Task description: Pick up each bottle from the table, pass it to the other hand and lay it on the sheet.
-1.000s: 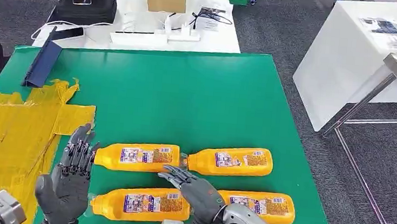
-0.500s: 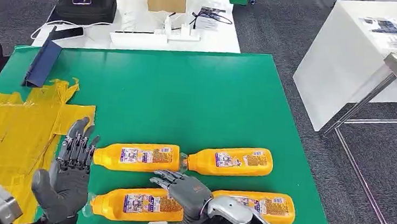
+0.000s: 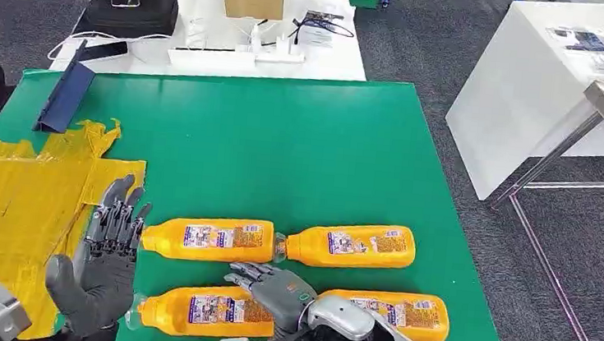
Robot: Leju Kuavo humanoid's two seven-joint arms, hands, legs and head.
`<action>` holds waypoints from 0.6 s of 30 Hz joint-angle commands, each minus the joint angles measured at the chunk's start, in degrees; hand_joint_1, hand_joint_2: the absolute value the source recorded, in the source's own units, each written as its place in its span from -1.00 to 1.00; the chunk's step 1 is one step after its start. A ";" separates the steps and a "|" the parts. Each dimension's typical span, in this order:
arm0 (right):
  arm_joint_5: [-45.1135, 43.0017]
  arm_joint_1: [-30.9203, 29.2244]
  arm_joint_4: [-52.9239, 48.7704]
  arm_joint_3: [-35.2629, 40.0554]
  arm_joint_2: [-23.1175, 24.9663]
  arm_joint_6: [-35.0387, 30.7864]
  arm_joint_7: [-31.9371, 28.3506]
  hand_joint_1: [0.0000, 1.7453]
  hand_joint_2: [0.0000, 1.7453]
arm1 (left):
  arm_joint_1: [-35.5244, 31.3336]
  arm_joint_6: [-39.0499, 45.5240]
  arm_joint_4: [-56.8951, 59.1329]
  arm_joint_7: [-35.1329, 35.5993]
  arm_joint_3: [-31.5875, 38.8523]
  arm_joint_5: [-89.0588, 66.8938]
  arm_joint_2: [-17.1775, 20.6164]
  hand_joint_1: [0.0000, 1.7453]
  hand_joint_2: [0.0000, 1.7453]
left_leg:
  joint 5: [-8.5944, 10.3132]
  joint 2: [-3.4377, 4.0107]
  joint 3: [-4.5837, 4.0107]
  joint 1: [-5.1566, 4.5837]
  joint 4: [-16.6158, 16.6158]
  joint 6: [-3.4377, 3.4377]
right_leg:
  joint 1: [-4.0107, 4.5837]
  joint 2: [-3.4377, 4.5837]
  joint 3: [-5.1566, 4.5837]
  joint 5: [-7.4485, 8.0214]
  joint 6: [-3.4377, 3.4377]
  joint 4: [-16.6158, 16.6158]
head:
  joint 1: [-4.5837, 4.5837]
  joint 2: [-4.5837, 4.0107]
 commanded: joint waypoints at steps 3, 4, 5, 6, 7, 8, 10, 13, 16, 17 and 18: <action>-0.65 -6.18 6.88 5.06 5.73 4.26 2.27 -1.00 1.00 | -3.55 -0.57 2.44 1.77 -1.30 1.09 -1.31 -1.00 -1.00 | -0.02 0.22 0.11 0.02 -0.01 -0.03 | 0.04 0.15 0.06 0.02 -0.13 0.00 | 0.00 0.00; -1.25 -6.57 7.03 5.63 6.21 4.87 2.80 -1.00 1.00 | -3.93 -0.47 2.16 2.42 -1.50 1.00 -1.37 -1.00 -1.00 | -0.06 0.31 0.17 0.03 0.04 -0.05 | 0.07 0.21 0.10 0.00 -0.20 0.05 | 0.00 0.00; -2.24 -7.15 7.79 6.25 6.83 5.17 2.92 -1.00 1.00 | -4.16 -0.29 2.26 2.76 -1.61 1.01 -1.41 -1.00 -1.00 | -0.03 0.24 0.08 0.03 0.04 -0.04 | 0.06 0.16 0.04 0.01 -0.15 0.06 | 0.00 0.00; -2.23 -7.49 8.49 6.84 7.11 5.14 2.91 -1.00 1.00 | -4.34 -0.25 2.38 2.80 -1.67 1.02 -1.44 -1.00 -1.00 | -0.01 0.19 0.06 0.04 0.01 -0.03 | 0.07 0.13 0.04 0.02 -0.11 0.01 | 0.00 0.00; -2.37 -7.84 9.21 7.59 7.15 5.20 2.76 -1.00 1.00 | -4.50 -0.21 2.56 2.80 -1.79 1.02 -1.37 -1.00 -1.00 | -0.03 0.26 0.12 0.05 0.03 -0.04 | 0.08 0.17 0.07 0.01 -0.17 0.04 | 0.00 0.00; -2.91 -7.89 9.91 8.07 7.04 5.31 2.56 -1.00 1.00 | -4.76 -0.15 2.66 2.80 -1.97 1.03 -1.36 -1.00 -1.00 | -0.06 0.28 0.17 0.06 0.06 -0.06 | 0.10 0.16 0.12 -0.02 -0.22 0.08 | 0.00 0.00; -1.15 -8.63 12.27 10.13 6.24 5.60 1.95 -1.00 1.00 | -4.81 -0.10 3.92 2.62 -1.95 1.40 -1.28 -1.00 -1.00 | 0.03 0.12 0.11 0.05 -0.03 -0.05 | 0.05 0.05 0.09 0.02 -0.11 -0.02 | 0.00 0.00; 1.82 -10.16 32.28 13.80 9.02 1.08 -10.38 0.78 1.00 | -6.91 0.40 7.03 1.72 -3.24 2.14 -0.48 -1.00 -1.00 | 0.01 0.17 0.24 0.07 -0.05 -0.04 | 0.07 0.07 0.23 0.01 -0.14 -0.07 | 0.00 0.00; 1.27 -10.11 38.47 13.67 10.65 -0.80 -12.86 1.00 1.00 | -7.63 1.06 7.45 1.42 -3.62 2.80 -0.56 -1.00 -1.00 | 0.08 0.05 0.31 0.07 -0.17 -0.06 | 0.07 -0.01 0.24 0.06 -0.11 -0.20 | 0.02 0.00; 1.17 -10.14 37.99 13.61 10.62 -0.82 -12.87 1.00 1.00 | -7.68 1.16 7.33 1.43 -3.65 2.85 -0.59 -1.00 -1.00 | 0.07 0.06 0.33 0.09 -0.15 -0.07 | 0.09 -0.02 0.26 0.05 -0.16 -0.18 | 0.02 0.00; 1.35 -10.31 37.27 13.73 10.43 -0.59 -12.30 1.00 1.00 | -7.58 1.40 7.21 1.43 -3.57 2.92 -0.64 -1.00 -1.00 | 0.06 0.08 0.27 0.07 -0.08 -0.07 | 0.08 -0.02 0.18 0.03 -0.19 -0.07 | 0.04 0.00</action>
